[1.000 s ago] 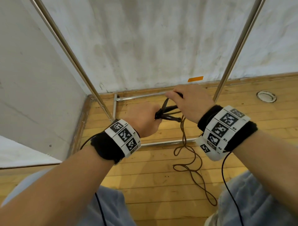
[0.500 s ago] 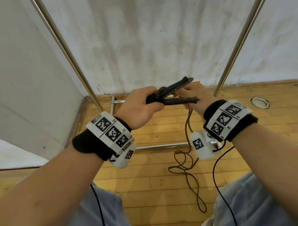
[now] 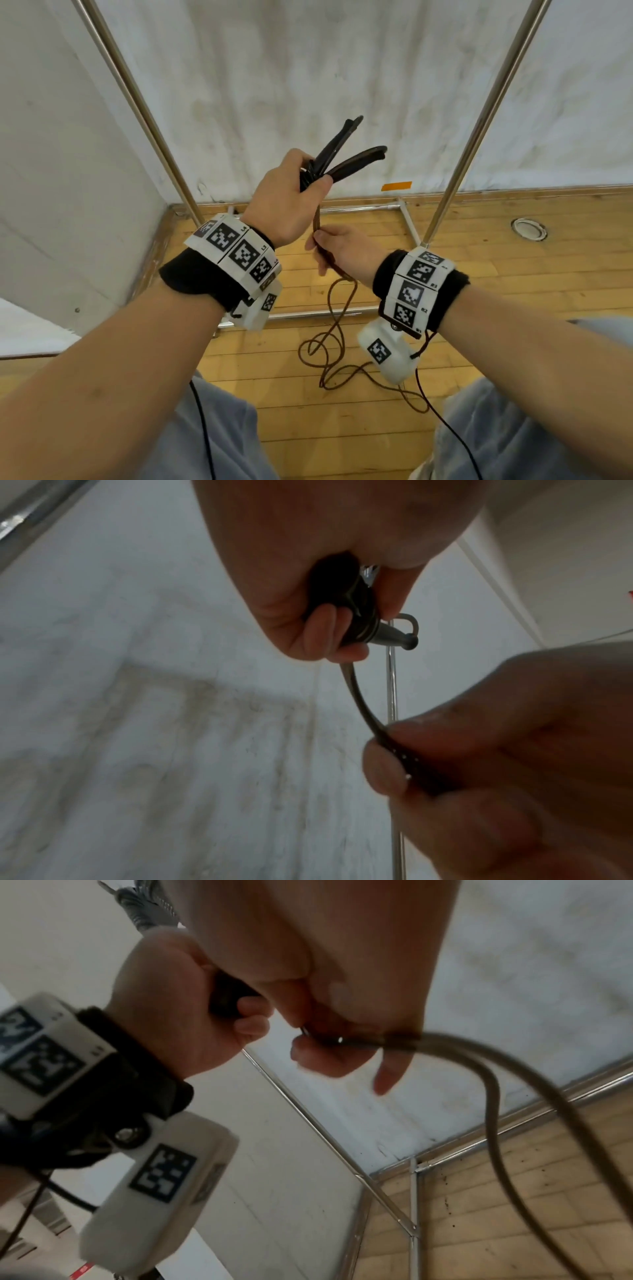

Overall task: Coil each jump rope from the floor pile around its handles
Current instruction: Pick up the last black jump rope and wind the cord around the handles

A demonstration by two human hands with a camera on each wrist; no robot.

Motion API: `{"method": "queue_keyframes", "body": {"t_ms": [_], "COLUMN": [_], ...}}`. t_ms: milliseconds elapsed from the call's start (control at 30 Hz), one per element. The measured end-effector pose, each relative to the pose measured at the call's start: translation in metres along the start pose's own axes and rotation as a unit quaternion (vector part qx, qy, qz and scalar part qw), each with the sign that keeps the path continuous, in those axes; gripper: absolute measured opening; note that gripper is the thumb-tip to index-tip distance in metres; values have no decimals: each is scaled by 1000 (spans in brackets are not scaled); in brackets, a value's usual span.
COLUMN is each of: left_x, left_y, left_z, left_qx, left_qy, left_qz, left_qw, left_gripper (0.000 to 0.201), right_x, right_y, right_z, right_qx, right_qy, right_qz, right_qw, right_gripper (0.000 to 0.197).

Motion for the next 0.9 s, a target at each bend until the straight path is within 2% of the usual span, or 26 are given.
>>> {"method": "queue_keyframes", "body": {"t_ms": [67,133,200,267,400,467,600,700,833,900], "left_x": [-10,-20,-27,-29,-25,-23,-9,11,28,35], "left_y": [5,11,15,17,15,12,4,-5,-12,-19], "left_z": [-3,-8,-16,-24,-38,-44,-49,-48,-39,-32], "left_qx": [0,-6,-18,-28,-33,-25,-26,-11,25,51], "left_qy": [20,41,65,96,125,165,252,295,271,246], "left_qz": [33,59,61,39,-20,-43,-89,-128,-178,-194], "left_qw": [999,997,996,994,991,985,963,947,946,948], "left_gripper": [20,23,23,22,28,31,30,23,19,29], "right_x": [-4,-13,-21,-29,-39,-45,-47,-39,-52,-63], "right_y": [-1,-2,-4,-5,-8,-8,-10,-13,-7,-3], "right_z": [-2,-9,-22,-33,-41,-43,-48,-50,-54,-54], "right_qx": [-6,-80,-168,-207,-208,-199,-188,-203,-231,-240], "right_qy": [-5,-86,-171,-219,-286,-283,-227,-214,-251,-264], "right_qz": [27,80,122,138,153,156,114,77,133,174], "right_qw": [1000,990,963,943,923,925,949,952,931,918], "right_gripper": [29,24,17,26,43,49,42,33,32,34]}}
Point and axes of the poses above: each hand's wrist, its own y-axis towards the middle knuckle, its own x-axis out of the palm, z = x × y, the point moved 5 cm from there along y, towards the middle knuckle, and after that the axes turned 11 degrees about z, right-handed, at the moved point
